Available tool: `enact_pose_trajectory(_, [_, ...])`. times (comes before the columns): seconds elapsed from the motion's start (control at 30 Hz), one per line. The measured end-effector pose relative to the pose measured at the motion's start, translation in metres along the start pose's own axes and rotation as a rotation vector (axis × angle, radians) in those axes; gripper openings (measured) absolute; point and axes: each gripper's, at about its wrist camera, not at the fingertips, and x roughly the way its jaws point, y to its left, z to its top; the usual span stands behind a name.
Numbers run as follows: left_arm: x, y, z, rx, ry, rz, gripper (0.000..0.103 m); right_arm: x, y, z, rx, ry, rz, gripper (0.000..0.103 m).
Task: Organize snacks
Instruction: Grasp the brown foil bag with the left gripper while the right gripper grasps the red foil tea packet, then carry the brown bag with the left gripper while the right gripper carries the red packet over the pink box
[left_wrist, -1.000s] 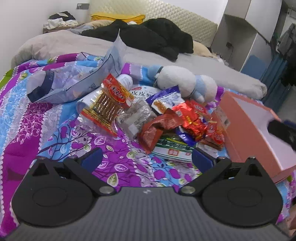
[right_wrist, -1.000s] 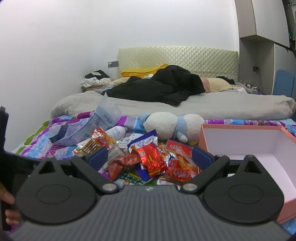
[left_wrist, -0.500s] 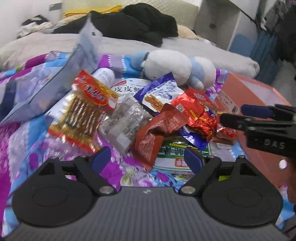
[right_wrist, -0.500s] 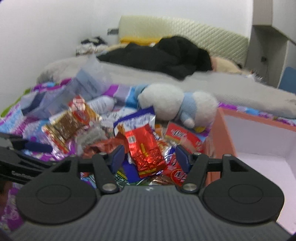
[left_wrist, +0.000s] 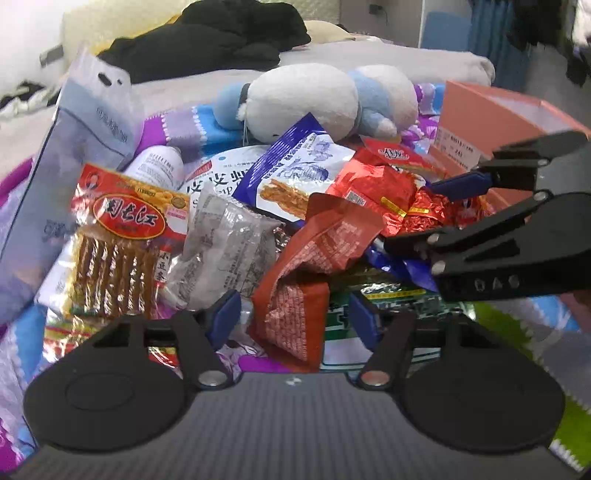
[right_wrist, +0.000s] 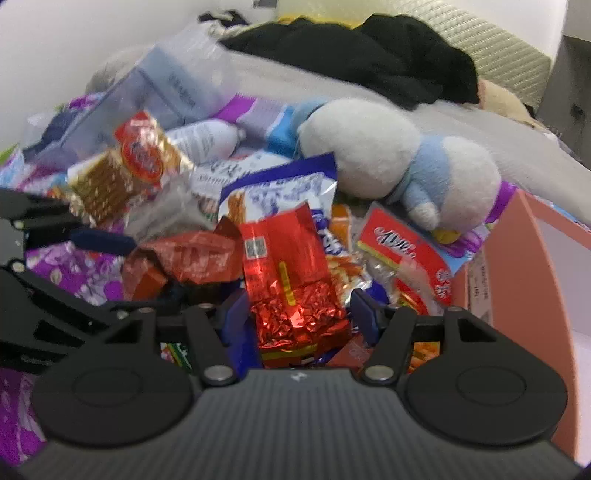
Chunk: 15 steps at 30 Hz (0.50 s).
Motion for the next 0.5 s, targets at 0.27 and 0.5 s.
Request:
enact_pose_trajectory(0.27, [-0.010, 0.001, -0.010, -0.037, -0.012, 0.010, 0.046, -0.009, 0.013, -0.001, -0.038, 0.033, -0.050, 0.055])
enact_pose_trajectory(0.5, [-0.041, 0.010, -0.019, -0.164, -0.013, -0.029, 0.046, -0.041, 0.021, -0.007, 0.033, 0.019, -0.091, 0.055])
